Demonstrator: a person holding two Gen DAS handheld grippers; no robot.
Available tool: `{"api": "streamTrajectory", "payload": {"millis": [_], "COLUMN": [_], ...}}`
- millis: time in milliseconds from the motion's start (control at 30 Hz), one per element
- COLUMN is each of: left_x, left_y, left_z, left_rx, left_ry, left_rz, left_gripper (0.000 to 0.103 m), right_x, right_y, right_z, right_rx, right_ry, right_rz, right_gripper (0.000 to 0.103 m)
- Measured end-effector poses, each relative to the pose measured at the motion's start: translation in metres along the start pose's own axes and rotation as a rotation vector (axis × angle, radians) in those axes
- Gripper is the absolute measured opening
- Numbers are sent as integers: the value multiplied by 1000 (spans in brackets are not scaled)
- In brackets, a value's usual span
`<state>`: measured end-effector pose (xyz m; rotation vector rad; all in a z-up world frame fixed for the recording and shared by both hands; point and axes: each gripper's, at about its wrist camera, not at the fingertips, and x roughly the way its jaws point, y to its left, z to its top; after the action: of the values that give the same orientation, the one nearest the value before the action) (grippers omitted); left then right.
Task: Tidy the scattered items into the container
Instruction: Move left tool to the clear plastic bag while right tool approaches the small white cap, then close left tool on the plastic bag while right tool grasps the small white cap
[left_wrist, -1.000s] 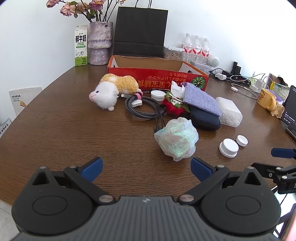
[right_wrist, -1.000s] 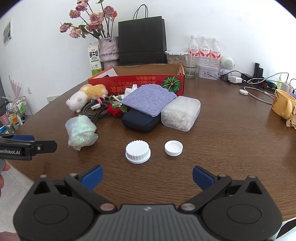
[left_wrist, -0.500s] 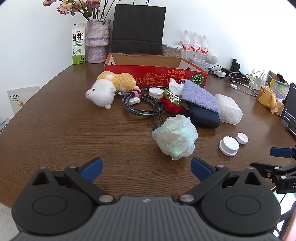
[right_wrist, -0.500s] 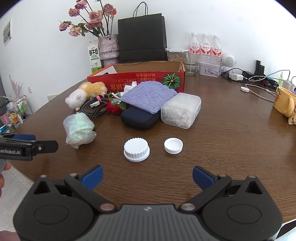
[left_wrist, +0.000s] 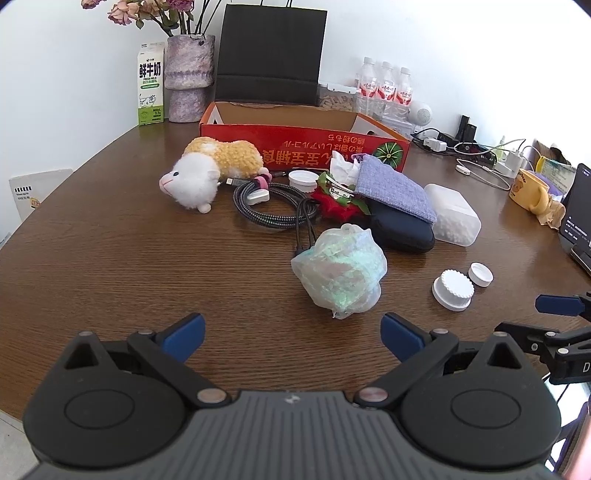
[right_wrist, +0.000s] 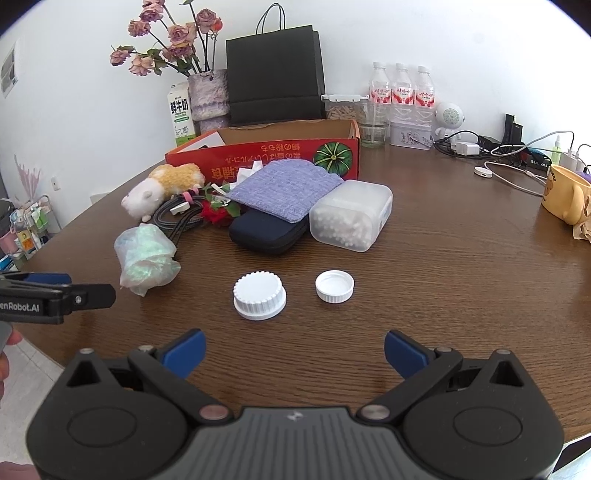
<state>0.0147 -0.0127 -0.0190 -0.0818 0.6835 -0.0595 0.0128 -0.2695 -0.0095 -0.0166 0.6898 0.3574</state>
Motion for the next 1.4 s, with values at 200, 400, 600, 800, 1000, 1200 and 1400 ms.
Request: {"api": "streamTrajectory", "payload": {"millis": [200, 400, 600, 800, 1000, 1200, 1400], "left_x": [3, 12, 20, 27, 29, 33, 39], "left_y": [-6, -13, -21, -24, -26, -32, -31], "left_z": [0, 2, 7, 10, 15, 21, 21], "left_rx": [8, 20, 41, 43, 46, 68, 62], "left_ry": [2, 10, 7, 2, -23, -50, -33], "left_rz": [-8, -9, -9, 8, 25, 31, -2], "left_gripper": [103, 103, 103, 103, 103, 96, 72], "right_x": [1, 5, 10, 20, 30, 44, 48], "right_y": [-5, -14, -20, -23, -27, -27, -22], "right_z": [0, -1, -2, 2, 10, 23, 21], "right_rx": [9, 19, 25, 12, 5, -20, -39], "right_ry": [-4, 0, 1, -15, -42, -50, -58], "right_rz": [-9, -19, -15, -24, -30, -39, -37], "right_gripper": [103, 103, 103, 102, 92, 63, 39]}}
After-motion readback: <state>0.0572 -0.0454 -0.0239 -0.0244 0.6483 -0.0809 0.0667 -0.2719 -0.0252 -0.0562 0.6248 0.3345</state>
